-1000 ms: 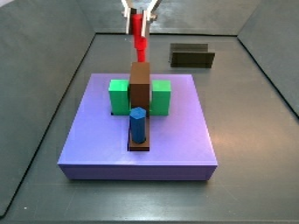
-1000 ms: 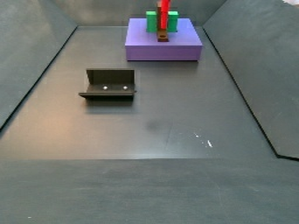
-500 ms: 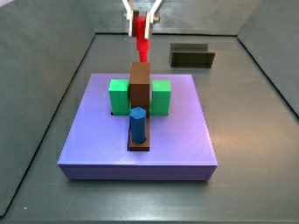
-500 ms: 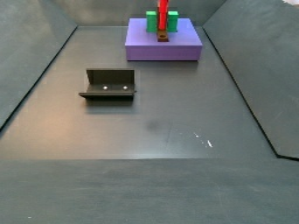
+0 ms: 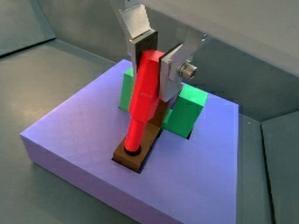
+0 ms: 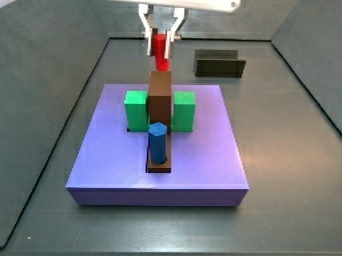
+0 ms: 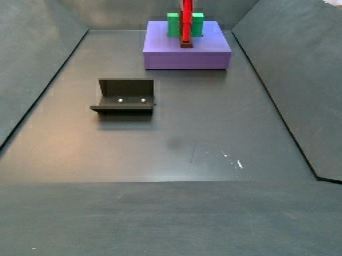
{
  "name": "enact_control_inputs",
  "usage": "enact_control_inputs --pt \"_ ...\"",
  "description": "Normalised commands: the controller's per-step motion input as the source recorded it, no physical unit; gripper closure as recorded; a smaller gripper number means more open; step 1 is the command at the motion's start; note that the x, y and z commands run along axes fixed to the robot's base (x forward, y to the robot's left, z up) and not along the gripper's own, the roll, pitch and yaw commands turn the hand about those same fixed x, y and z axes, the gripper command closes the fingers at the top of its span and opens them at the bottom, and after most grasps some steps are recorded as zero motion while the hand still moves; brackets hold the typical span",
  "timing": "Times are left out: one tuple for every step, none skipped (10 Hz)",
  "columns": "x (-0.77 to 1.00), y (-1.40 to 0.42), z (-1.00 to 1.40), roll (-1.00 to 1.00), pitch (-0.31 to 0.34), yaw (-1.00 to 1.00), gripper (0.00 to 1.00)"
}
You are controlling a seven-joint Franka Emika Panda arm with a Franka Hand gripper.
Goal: Pick up the red object. Move up. Place the red object on the fixture. Regrasp the red object. Move to above the board. Insert the red object.
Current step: Insert the red object.
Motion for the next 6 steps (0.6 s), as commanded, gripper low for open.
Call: enact_control_inputs --pt "0.00 -0.09 -0.40 -0.07 0.000 0.00 1.00" --pt "0.00 -0.04 -0.32 -0.07 0.000 0.00 1.00" --pt "0.00 0.00 -0.23 -0.05 0.000 0.00 1.00" --pt "0.07 0.12 -0.18 0.02 0.031 0.12 1.00" --pt "0.00 0.15 -0.15 0.19 0.000 0.39 1.00" --pt "0.00 0.07 -0.12 0.20 0.000 0.36 1.00"
